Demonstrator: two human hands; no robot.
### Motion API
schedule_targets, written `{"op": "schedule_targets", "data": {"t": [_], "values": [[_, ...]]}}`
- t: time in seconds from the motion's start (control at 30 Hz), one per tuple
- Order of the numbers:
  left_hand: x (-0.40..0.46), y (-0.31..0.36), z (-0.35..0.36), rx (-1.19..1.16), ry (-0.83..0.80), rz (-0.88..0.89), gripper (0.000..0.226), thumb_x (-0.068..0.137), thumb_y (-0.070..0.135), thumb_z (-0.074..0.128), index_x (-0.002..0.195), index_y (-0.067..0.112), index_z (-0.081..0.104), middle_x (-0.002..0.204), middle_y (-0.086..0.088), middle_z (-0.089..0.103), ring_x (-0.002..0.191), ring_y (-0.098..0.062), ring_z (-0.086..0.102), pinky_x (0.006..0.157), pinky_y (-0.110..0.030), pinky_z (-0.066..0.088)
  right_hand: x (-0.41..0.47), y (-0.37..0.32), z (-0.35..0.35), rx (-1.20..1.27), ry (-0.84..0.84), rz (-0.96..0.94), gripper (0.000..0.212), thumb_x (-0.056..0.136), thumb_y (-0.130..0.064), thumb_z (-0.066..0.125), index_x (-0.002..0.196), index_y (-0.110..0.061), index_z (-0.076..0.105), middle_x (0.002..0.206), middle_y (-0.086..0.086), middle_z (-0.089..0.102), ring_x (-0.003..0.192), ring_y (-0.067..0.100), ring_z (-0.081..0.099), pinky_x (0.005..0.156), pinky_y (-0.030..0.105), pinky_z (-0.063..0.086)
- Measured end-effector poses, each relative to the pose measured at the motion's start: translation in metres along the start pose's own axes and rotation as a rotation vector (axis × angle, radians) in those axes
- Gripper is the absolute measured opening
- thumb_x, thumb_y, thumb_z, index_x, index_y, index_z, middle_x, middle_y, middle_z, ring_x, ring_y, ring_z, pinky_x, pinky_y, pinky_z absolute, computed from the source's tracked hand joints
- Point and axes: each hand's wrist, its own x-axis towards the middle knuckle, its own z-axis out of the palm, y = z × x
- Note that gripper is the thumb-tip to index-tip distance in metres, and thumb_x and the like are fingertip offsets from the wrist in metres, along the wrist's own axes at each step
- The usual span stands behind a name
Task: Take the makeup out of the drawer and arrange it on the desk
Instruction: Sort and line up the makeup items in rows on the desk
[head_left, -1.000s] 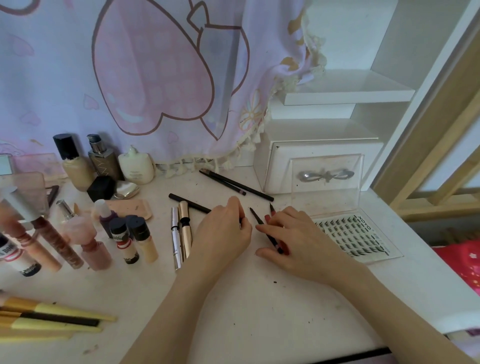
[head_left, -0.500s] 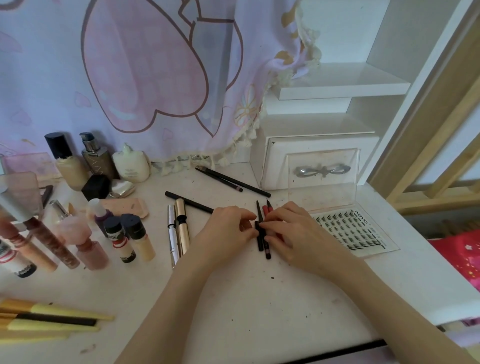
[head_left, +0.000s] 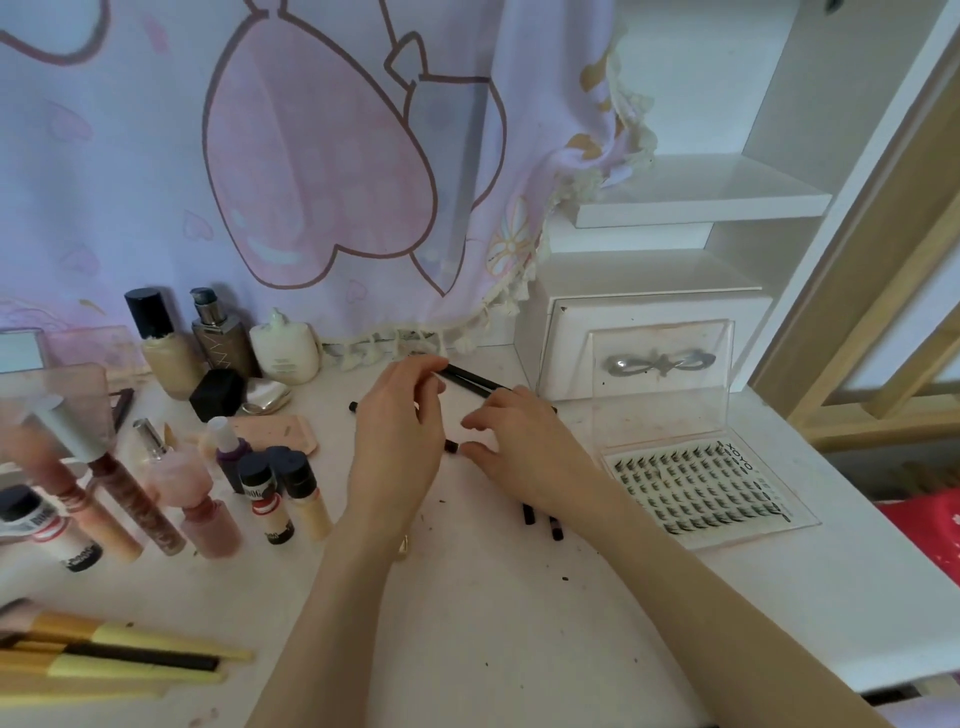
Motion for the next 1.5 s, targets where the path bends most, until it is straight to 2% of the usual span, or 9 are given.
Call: {"op": "schedule_targets", "data": {"t": [0.13, 0.33, 0.53, 0.7, 0.77, 0.87, 1.2, 1.37, 1.5], "values": [[0.003, -0.007, -0.001, -0.005, 0.022, -0.025, 0.027, 0.092, 0.004, 0.045, 0.110, 0.016, 0.062, 0.089, 0.005, 0.061, 0.082, -0.005, 0.056, 0.070, 0.001, 0.036, 0.022, -0.015, 0.012, -0.019, -0.090, 0.030, 0.032, 0.093, -0.033, 0.051, 0.116, -0.013, 0.062, 0.112, 0.007, 0.056, 0.108, 0.024, 0.045, 0.089, 0.032, 0.037], [0.004, -0.012, -0.004, 0.006, 0.058, -0.032, 0.026, 0.091, 0.003, 0.048, 0.112, 0.013, 0.062, 0.102, 0.002, 0.060, 0.089, -0.007, 0.055, 0.076, 0.001, 0.035, 0.028, -0.005, 0.011, 0.124, 0.093, 0.172, 0.016, 0.093, -0.019, 0.048, 0.100, -0.007, 0.057, 0.097, 0.006, 0.058, 0.090, 0.019, 0.053, 0.075, 0.029, 0.044], [0.003, -0.010, -0.004, 0.189, -0.019, 0.066, 0.039, 0.087, 0.006, 0.059, 0.123, 0.018, 0.053, 0.124, 0.001, 0.045, 0.119, -0.017, 0.036, 0.096, -0.015, 0.023, 0.004, 0.013, -0.015, 0.982, 0.355, 0.311, 0.008, 0.086, -0.009, 0.060, 0.081, -0.015, 0.062, 0.063, -0.007, 0.064, 0.053, -0.002, 0.054, 0.052, 0.008, 0.040], [-0.006, 0.004, 0.003, 0.147, -0.246, 0.136, 0.019, 0.093, 0.021, 0.051, 0.110, 0.021, 0.060, 0.086, 0.018, 0.051, 0.082, -0.001, 0.054, 0.070, -0.006, 0.034, -0.011, 0.024, -0.025, 1.584, 0.419, 0.365, 0.016, 0.091, -0.012, 0.056, 0.075, -0.009, 0.061, 0.057, 0.001, 0.058, 0.047, 0.008, 0.042, 0.043, 0.015, 0.034], [-0.011, 0.009, 0.009, 0.168, -0.279, 0.181, 0.018, 0.096, 0.024, 0.046, 0.108, 0.022, 0.059, 0.081, 0.021, 0.046, 0.072, 0.003, 0.051, 0.067, 0.000, 0.033, -0.013, 0.028, -0.026, 1.603, 0.434, 0.355, 0.019, 0.092, -0.015, 0.055, 0.075, -0.007, 0.061, 0.055, 0.002, 0.054, 0.046, 0.009, 0.037, 0.042, 0.016, 0.030], [-0.016, 0.010, 0.016, 0.196, -0.317, 0.214, 0.023, 0.097, 0.026, 0.039, 0.114, 0.021, 0.054, 0.087, 0.017, 0.048, 0.068, -0.004, 0.046, 0.058, -0.014, 0.033, -0.015, 0.026, -0.026, 1.511, 0.379, 0.292, 0.020, 0.092, -0.017, 0.055, 0.082, -0.004, 0.066, 0.056, 0.002, 0.051, 0.047, 0.009, 0.036, 0.044, 0.016, 0.030], [-0.013, 0.008, 0.013, 0.215, -0.296, 0.212, 0.023, 0.095, 0.035, 0.044, 0.108, 0.025, 0.060, 0.048, 0.010, 0.040, 0.047, -0.012, 0.042, 0.047, -0.024, 0.029, -0.015, 0.023, -0.021, 1.430, 0.342, 0.263, 0.026, 0.096, -0.015, 0.046, 0.080, -0.012, 0.067, 0.055, -0.004, 0.047, 0.050, 0.008, 0.035, 0.049, 0.019, 0.029], [-0.012, 0.003, 0.008, 0.151, -0.396, 0.110, 0.025, 0.089, 0.040, 0.047, 0.113, 0.034, 0.040, 0.060, 0.009, 0.044, 0.065, 0.004, 0.048, 0.068, 0.002, 0.027, -0.016, 0.022, -0.020, 1.409, 0.361, 0.224, 0.021, 0.094, -0.013, 0.050, 0.083, -0.008, 0.067, 0.055, -0.003, 0.053, 0.049, 0.006, 0.043, 0.048, 0.014, 0.034], [-0.008, 0.000, 0.005, 0.179, -0.496, -0.027, 0.042, 0.090, 0.010, 0.040, 0.129, 0.022, 0.027, 0.077, 0.010, 0.047, 0.067, 0.008, 0.046, 0.064, 0.006, 0.030, -0.018, 0.024, -0.026, 1.350, 0.555, 0.271, 0.019, 0.092, -0.009, 0.051, 0.081, -0.012, 0.067, 0.054, -0.005, 0.055, 0.049, 0.005, 0.045, 0.047, 0.013, 0.037]]}}
